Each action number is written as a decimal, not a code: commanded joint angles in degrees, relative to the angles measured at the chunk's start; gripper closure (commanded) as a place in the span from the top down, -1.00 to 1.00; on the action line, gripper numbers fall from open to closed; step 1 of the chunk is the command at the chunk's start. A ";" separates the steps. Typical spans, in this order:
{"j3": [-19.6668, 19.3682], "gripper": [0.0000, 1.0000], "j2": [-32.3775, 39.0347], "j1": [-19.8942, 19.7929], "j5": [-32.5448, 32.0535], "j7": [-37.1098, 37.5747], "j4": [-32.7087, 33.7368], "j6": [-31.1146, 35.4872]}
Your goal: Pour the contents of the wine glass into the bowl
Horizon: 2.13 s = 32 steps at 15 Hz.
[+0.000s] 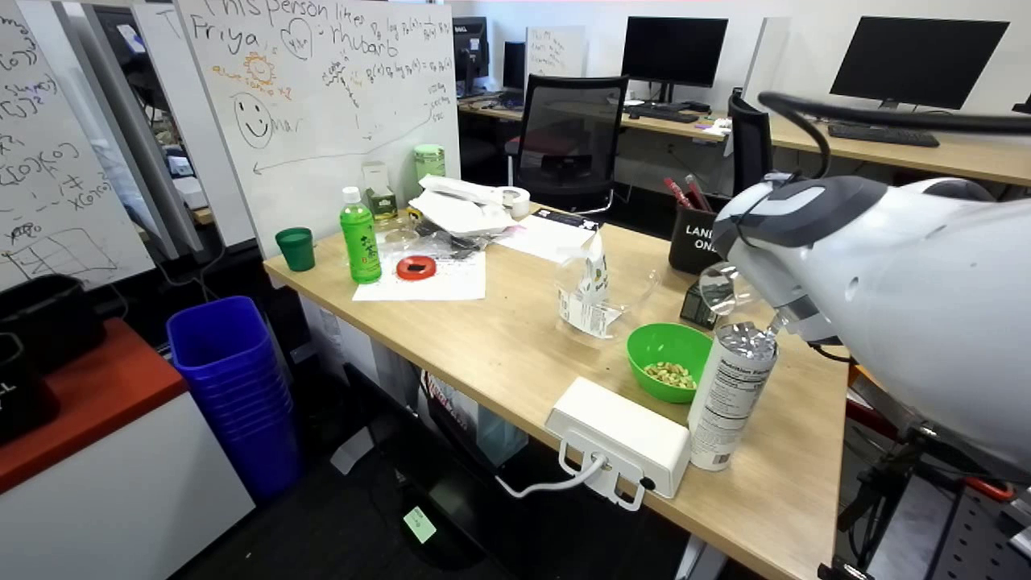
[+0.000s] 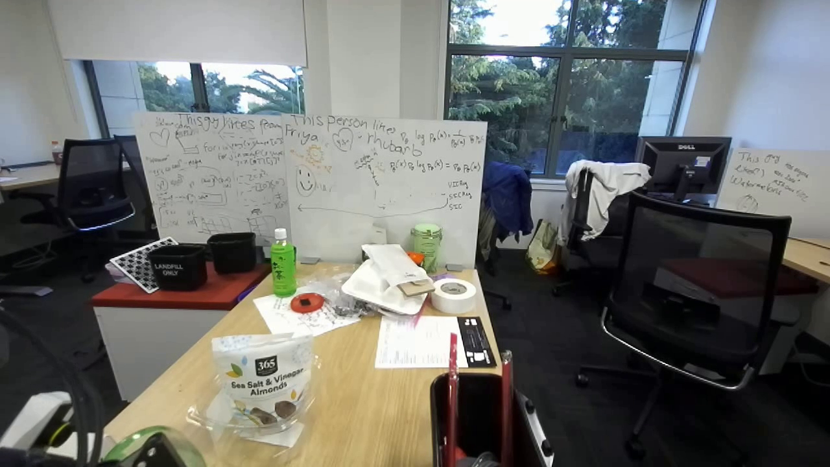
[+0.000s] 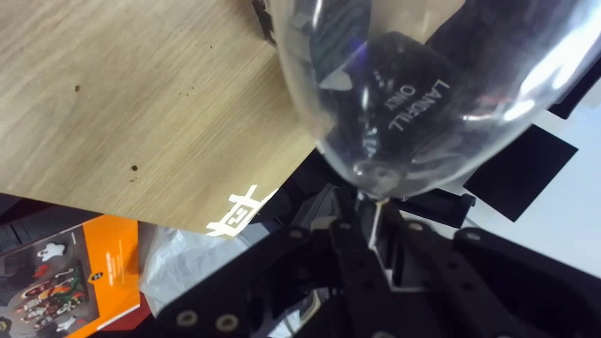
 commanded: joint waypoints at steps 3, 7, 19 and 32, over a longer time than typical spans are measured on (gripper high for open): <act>-6.98 -0.93 -5.25 -1.46 6.22 -4.23 -4.32 -13.67; -10.43 -0.93 -9.51 -3.76 7.56 -6.42 -7.16 -23.16; -8.22 -0.93 -29.86 -23.22 6.17 -12.91 -11.31 -44.78; 22.34 -0.93 -38.39 -70.45 -5.30 -12.79 -9.86 -72.04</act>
